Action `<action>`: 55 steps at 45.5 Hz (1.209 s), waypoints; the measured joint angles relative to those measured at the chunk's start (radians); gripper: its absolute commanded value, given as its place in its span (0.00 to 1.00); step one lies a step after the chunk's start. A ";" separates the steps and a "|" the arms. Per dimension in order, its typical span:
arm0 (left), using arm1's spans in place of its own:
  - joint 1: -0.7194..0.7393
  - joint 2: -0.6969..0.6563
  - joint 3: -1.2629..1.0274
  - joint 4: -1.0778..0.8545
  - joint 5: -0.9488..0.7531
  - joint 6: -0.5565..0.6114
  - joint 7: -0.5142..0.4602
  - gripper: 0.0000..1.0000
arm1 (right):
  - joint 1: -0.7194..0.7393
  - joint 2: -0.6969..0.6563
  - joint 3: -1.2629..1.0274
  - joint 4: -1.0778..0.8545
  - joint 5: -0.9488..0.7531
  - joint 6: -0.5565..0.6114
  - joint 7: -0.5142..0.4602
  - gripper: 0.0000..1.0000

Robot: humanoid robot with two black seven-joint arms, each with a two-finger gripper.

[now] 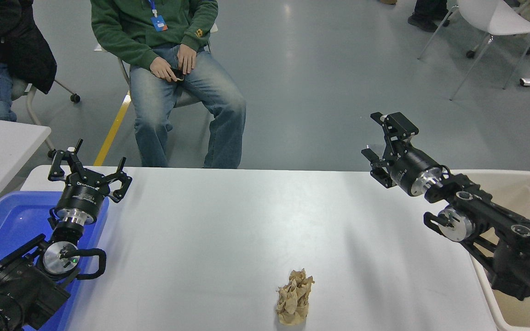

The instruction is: Clean the table surface

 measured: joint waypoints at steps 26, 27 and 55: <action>0.000 0.000 0.000 -0.001 0.000 0.000 0.000 1.00 | 0.091 -0.259 -0.183 0.301 0.016 0.000 -0.001 1.00; 0.000 0.000 0.000 -0.001 0.000 0.000 0.000 1.00 | 0.092 -0.268 -0.185 0.313 0.015 0.000 -0.001 1.00; 0.000 -0.001 0.000 -0.001 0.000 0.000 0.000 1.00 | 0.163 -0.427 -0.400 0.501 -0.096 0.045 -0.019 1.00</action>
